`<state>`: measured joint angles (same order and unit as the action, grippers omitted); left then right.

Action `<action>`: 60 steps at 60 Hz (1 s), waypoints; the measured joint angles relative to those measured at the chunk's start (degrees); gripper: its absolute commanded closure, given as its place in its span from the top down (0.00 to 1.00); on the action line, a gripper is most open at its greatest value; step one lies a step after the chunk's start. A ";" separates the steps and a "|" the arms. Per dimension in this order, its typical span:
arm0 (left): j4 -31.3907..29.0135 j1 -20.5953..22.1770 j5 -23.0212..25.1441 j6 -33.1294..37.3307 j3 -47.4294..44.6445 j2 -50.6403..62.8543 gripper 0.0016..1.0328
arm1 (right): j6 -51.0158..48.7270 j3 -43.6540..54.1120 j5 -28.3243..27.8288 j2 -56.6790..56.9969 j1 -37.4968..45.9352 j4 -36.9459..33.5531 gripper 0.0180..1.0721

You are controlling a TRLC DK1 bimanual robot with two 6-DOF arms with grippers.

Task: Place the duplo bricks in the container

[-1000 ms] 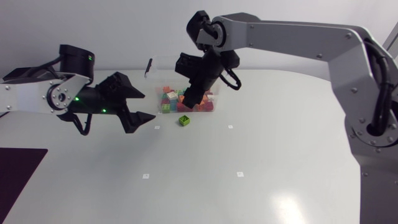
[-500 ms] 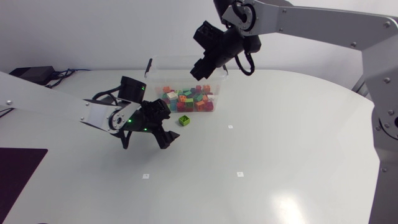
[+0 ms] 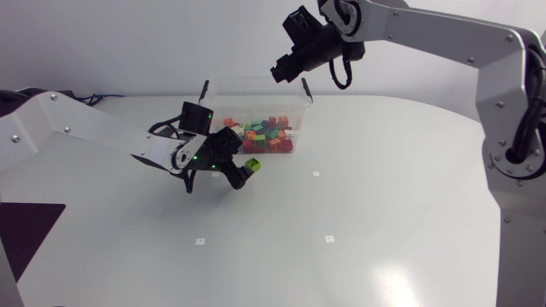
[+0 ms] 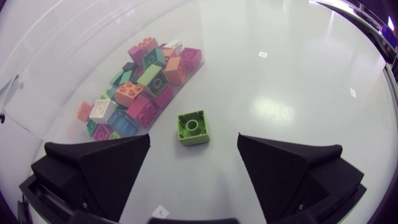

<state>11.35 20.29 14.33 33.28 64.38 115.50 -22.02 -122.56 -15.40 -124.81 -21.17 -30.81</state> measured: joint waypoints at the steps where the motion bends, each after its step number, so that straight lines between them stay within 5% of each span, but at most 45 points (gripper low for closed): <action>1: 0.09 0.00 -0.15 -0.22 0.13 0.15 0.95 | 0.02 -0.31 -0.02 -0.44 0.07 0.11 0.18; 17: 0.42 0.24 -1.55 -1.86 1.81 2.67 0.95 | 1.53 -7.41 -0.04 -7.93 0.68 0.85 0.34; 28: 0.42 0.94 -1.62 -2.29 2.71 3.41 0.95 | 2.14 -13.33 -0.04 -11.96 0.68 0.17 0.92; 42: 0.15 1.27 -1.66 -3.69 5.22 4.94 0.94 | 2.36 -12.61 -0.79 -11.76 0.66 -0.13 0.94; 60: -9.31 1.27 -1.84 -5.22 12.72 8.74 0.91 | 2.32 4.55 -1.14 0.42 0.52 5.46 0.94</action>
<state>2.04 21.56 12.49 28.05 77.10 124.25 -19.70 -118.02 -16.53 -124.40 -20.64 -25.34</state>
